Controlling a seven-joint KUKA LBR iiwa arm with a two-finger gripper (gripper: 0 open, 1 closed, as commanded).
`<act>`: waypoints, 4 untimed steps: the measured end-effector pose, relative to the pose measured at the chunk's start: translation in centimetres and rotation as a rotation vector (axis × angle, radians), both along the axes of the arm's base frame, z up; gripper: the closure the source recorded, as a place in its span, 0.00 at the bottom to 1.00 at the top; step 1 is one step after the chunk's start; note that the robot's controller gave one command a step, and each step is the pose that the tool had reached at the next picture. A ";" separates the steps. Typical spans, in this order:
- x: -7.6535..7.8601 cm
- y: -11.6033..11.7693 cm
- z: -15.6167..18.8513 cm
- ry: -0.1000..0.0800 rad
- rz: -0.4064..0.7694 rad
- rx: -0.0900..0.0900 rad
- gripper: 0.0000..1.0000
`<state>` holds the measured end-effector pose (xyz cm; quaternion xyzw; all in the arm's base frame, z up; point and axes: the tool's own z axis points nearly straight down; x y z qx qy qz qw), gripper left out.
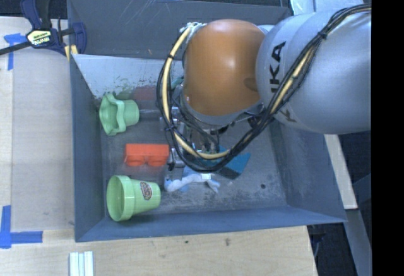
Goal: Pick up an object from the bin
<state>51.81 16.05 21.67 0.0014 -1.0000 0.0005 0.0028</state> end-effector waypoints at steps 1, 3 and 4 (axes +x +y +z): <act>0.2 -0.1 0.5 -0.008 -0.004 0.002 1.00; 0.0 0.1 -3.2 -0.018 0.022 0.004 1.00; -1.2 1.4 -6.7 -0.005 -0.065 0.001 1.00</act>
Offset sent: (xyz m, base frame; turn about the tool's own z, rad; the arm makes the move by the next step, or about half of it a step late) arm 0.0000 0.0000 0.0000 0.0000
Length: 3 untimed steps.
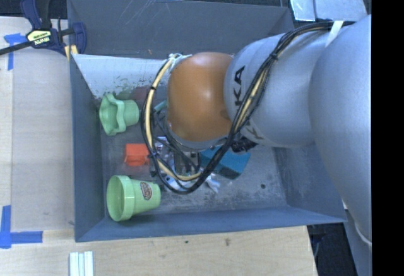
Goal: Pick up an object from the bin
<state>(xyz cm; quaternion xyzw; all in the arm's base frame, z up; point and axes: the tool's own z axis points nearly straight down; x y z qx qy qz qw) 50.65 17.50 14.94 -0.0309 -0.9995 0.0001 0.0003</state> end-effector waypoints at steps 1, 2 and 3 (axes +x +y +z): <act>0.4 2.5 -2.5 -0.008 -0.130 0.003 1.00; 0.3 2.9 -3.7 -0.004 0.038 0.002 1.00; 0.1 3.1 1.2 -0.002 -0.060 0.001 1.00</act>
Offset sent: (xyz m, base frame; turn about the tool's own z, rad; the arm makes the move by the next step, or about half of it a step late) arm -0.0010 0.0224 -0.0521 0.2165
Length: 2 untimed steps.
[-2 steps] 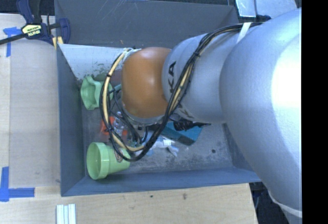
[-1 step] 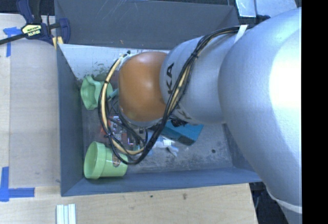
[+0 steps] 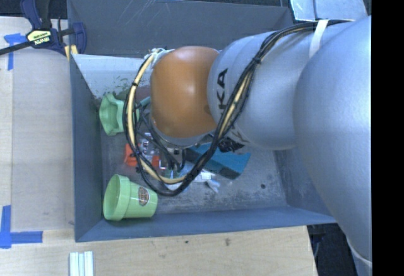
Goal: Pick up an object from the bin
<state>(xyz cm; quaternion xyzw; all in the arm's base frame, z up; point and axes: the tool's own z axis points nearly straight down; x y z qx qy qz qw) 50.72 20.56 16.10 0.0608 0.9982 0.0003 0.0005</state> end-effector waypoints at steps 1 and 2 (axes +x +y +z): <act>0.8 -2.4 2.5 -0.009 0.056 0.003 1.00; 1.7 -3.4 5.2 -0.003 0.320 0.000 1.00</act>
Offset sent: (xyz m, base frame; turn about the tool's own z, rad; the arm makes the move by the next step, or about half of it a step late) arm 0.0360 -0.0320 0.1151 -0.0853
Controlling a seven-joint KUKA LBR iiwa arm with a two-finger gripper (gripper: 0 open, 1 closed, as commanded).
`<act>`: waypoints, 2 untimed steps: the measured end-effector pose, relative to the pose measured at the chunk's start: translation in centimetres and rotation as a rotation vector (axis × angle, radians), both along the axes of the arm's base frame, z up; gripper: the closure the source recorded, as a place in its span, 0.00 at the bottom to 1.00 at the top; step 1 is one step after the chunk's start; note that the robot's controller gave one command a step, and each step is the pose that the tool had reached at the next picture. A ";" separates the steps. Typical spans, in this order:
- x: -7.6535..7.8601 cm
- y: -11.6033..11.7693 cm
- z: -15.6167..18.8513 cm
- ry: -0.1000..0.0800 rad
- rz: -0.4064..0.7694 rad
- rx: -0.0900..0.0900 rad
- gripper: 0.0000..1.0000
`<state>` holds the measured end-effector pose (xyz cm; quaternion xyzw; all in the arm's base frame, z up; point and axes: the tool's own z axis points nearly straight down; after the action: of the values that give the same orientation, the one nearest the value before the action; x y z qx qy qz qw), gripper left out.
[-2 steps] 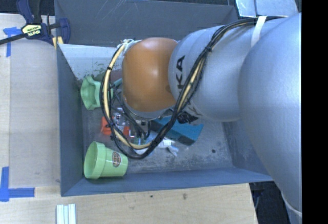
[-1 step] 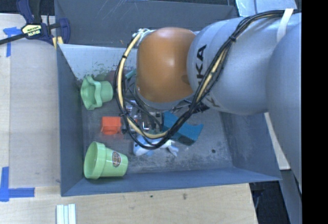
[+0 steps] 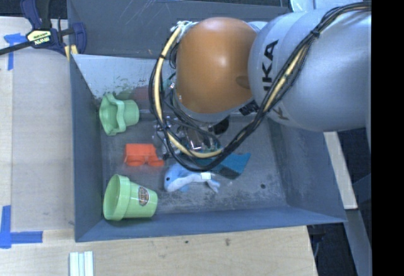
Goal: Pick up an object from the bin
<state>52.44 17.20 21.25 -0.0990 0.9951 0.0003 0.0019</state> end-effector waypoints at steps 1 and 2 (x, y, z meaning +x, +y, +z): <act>-1.9 5.3 -4.2 -0.006 -0.074 0.005 0.00; -1.8 5.2 -4.2 -0.009 -0.076 0.005 0.00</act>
Offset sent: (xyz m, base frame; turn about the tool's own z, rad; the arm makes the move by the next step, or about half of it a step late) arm 0.0000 0.0000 0.0000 0.0000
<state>50.66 22.44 17.09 -0.0611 0.9981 0.0021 0.0066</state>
